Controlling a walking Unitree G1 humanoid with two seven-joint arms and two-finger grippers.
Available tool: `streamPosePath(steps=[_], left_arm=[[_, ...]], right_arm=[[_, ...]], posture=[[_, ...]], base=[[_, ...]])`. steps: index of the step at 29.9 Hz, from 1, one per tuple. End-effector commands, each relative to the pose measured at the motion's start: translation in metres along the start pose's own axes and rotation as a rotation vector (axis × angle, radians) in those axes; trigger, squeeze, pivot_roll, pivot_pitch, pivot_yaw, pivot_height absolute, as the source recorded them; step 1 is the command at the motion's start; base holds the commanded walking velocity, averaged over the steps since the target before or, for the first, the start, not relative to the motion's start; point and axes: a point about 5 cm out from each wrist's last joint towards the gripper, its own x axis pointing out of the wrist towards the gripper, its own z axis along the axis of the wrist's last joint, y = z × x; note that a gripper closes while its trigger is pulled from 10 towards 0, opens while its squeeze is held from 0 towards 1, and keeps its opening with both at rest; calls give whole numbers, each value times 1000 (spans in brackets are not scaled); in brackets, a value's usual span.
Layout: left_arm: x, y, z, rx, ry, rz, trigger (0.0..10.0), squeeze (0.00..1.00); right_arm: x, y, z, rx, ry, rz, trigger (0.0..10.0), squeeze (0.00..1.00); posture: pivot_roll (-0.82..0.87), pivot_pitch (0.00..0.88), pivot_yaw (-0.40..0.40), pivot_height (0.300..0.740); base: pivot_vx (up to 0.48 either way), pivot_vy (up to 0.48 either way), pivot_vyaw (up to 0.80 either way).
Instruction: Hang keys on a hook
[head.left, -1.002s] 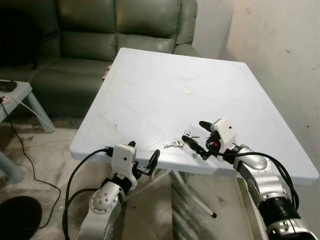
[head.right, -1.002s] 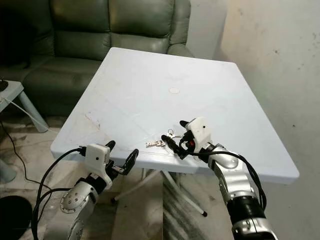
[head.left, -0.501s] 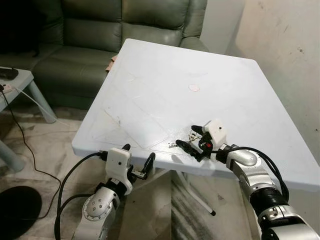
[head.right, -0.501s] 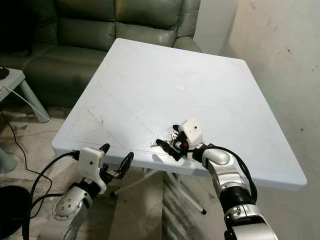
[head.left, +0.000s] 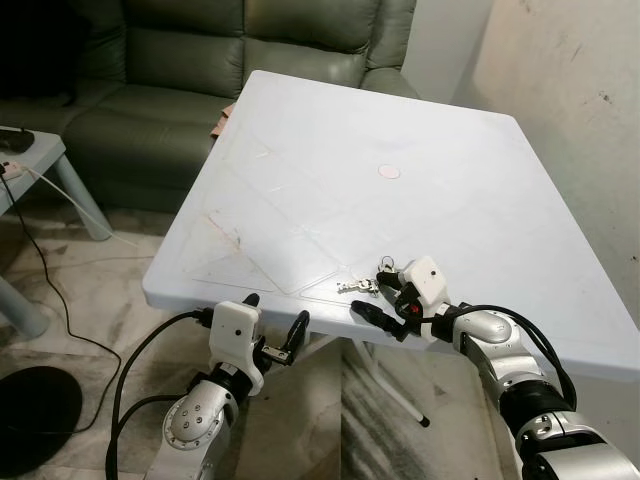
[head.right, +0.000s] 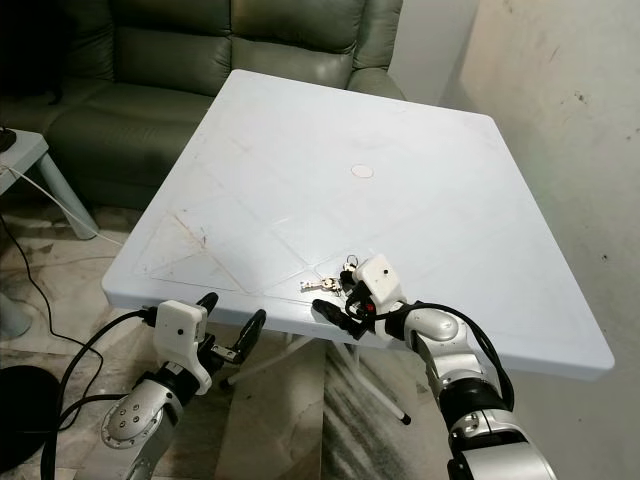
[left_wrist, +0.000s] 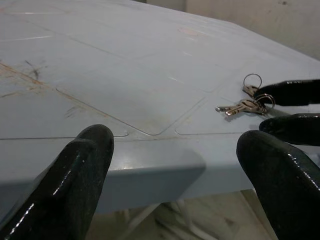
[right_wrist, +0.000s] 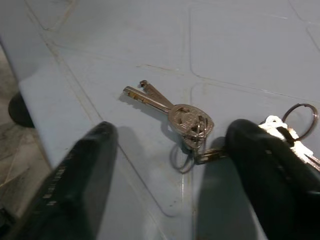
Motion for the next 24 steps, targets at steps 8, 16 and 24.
streamPosePath(steps=[8,16,24], left_arm=[[-1,-3,3,1,-1,-5,10000,0],[0,-3,3,-3,-1,-6,10000,0],[1,-4,3,-5,-2,-8,10000,0]], right_arm=[[-2,-4,-1,-8,5,-10,0,0],[-2,-11,5,50,-36,-59,4824,0],[-3,-13,5,51,-36,-69,7059,0]], posture=[[66,104,-122,740],[65,101,-122,740],[65,99,-120,740]], base=[[0,0,0],[0,0,0],[0,0,0]])
